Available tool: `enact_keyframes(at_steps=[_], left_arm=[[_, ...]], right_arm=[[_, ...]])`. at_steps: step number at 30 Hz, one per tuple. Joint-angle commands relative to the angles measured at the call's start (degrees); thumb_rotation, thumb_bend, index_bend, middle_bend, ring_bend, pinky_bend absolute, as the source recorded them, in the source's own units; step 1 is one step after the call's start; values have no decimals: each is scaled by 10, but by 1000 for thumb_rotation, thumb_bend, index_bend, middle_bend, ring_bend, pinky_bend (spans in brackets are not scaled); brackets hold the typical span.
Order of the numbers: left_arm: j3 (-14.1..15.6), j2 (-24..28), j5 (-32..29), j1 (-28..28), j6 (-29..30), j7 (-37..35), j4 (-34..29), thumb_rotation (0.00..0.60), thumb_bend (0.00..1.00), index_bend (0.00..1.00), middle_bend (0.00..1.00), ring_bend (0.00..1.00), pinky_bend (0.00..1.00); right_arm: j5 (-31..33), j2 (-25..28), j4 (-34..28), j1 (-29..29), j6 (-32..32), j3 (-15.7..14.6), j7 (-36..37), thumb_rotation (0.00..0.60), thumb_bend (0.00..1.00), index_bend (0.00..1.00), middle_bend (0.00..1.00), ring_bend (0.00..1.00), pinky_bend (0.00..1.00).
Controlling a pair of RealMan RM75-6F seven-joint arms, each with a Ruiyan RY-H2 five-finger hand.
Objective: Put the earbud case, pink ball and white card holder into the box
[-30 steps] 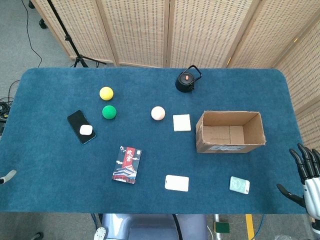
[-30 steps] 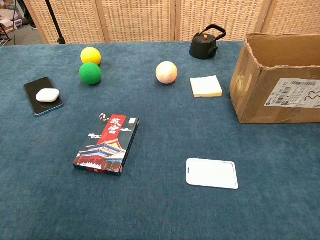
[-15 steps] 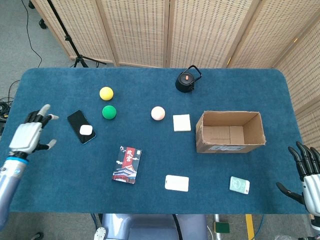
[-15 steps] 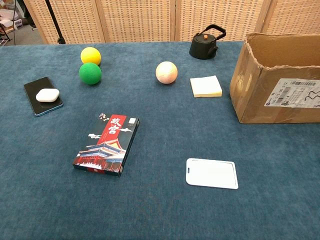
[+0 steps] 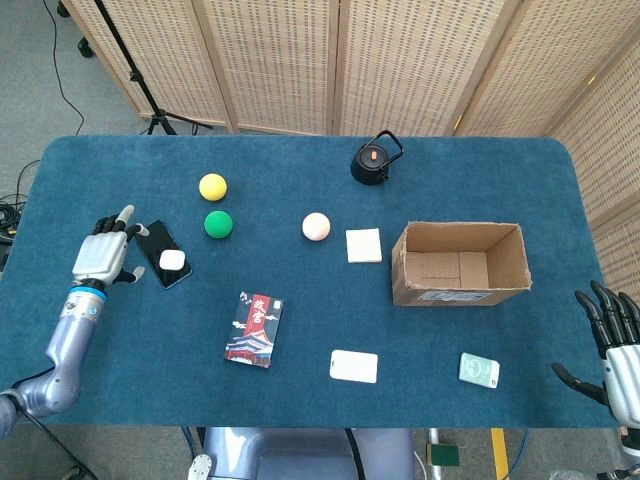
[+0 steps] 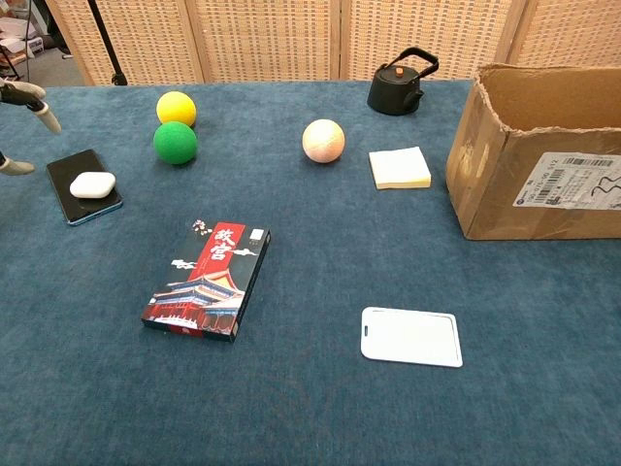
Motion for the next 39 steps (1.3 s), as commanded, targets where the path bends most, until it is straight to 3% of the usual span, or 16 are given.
enact_keyframes(at_steps=[1,21,39], left_arm=[[4,-32,-22,-18,-13,15,33,600,305,301,0,0,0],[15,-112,-70,-56,-29,53,112,600,310,325,0,0,0],[16,-104,-45,-51,-8,42,94,600,350,506,0,0,0]], right_arm=[[0,0,0,0,-2,0,0,600,0,0,0,0,0],[11,3,1,6,-16,1,11,600,0,0,0,0,0],[10,5,0,5,-15,1,17,600,0,0,0,0,0]])
